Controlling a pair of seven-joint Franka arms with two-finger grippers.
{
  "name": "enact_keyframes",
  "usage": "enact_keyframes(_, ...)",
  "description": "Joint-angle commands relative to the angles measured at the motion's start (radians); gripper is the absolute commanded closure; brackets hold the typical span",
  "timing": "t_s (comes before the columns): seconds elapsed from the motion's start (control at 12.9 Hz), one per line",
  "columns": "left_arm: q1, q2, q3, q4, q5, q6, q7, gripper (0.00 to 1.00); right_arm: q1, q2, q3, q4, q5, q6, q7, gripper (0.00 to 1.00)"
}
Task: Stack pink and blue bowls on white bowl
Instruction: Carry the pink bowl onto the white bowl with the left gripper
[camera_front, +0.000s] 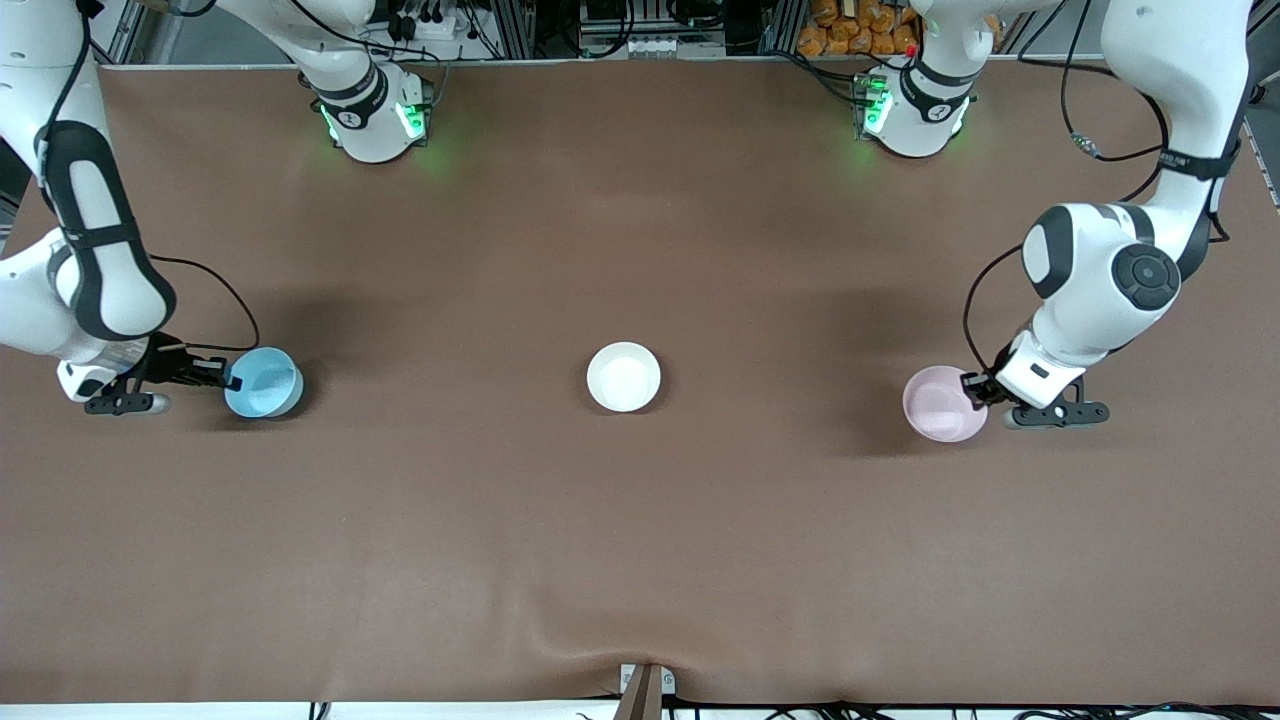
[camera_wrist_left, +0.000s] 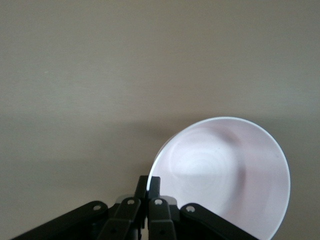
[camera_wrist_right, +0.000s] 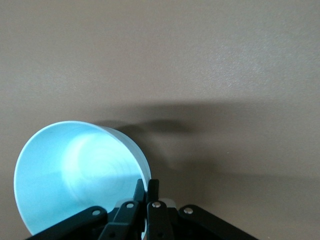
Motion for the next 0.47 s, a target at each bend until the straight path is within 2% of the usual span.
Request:
enact_keyframes(0.0, -0.002, -0.027, -0.109, 0.069, 0.006, -0.126, -0.152, 1.0, -0.013, -0.002, 0.001, 0.022, 0.031, -0.031, -0.035, 1.0)
enact_keyframes(0.23, -0.024, 0.001, -0.246, 0.144, 0.006, -0.179, -0.375, 1.0, -0.01, -0.017, -0.001, 0.025, 0.031, -0.054, -0.023, 1.0)
enact_keyframes(0.39, -0.104, 0.036, -0.259, 0.182, 0.006, -0.179, -0.47, 1.0, -0.009, -0.022, -0.009, 0.044, 0.031, -0.089, -0.021, 1.0)
